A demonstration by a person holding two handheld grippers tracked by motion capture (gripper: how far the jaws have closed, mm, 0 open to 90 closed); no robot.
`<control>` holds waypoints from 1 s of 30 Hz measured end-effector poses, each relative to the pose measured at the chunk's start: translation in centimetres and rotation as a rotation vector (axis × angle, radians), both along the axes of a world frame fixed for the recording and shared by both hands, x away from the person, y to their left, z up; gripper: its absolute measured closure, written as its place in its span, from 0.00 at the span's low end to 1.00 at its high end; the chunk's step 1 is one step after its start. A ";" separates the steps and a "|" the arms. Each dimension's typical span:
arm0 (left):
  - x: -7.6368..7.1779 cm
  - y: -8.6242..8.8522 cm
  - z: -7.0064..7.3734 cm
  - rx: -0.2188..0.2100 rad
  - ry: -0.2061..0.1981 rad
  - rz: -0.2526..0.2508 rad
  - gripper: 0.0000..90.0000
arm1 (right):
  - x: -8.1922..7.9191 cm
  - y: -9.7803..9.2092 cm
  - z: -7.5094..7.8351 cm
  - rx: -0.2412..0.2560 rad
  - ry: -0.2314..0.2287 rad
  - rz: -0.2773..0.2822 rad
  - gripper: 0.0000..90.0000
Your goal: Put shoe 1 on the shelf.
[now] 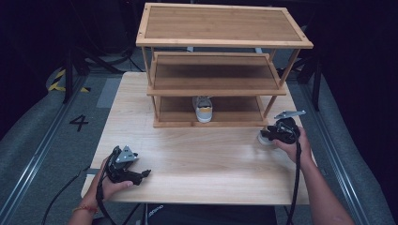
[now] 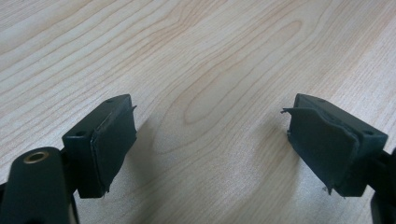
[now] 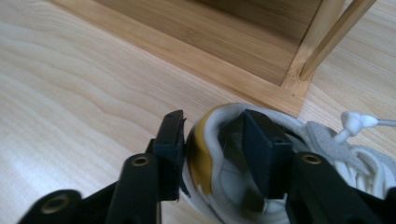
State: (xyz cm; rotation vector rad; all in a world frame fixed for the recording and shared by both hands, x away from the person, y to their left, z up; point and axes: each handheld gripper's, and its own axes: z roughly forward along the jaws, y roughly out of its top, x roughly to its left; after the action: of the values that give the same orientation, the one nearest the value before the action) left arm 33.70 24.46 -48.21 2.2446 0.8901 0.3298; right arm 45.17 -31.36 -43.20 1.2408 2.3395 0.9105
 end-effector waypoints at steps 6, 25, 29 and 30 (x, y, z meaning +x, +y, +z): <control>0.0 0.0 0.0 -0.003 0.000 -0.001 0.17 | -1.3 0.1 0.7 -0.022 0.010 0.080 0.83; 0.0 0.0 0.0 -0.002 0.000 0.000 0.17 | -6.4 0.3 2.4 -0.150 0.169 0.329 0.80; 0.0 0.0 0.0 0.002 -0.003 0.003 0.17 | -7.1 0.0 2.7 -0.180 0.222 0.350 0.76; 0.0 0.0 0.0 0.006 -0.006 0.001 0.17 | -7.2 0.0 2.7 -0.182 0.231 0.344 0.74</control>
State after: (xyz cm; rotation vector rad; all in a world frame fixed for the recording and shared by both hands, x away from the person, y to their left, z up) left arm 33.70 24.47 -48.20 2.2475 0.8884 0.3403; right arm 37.92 -31.33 -40.49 0.9297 2.8072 0.6582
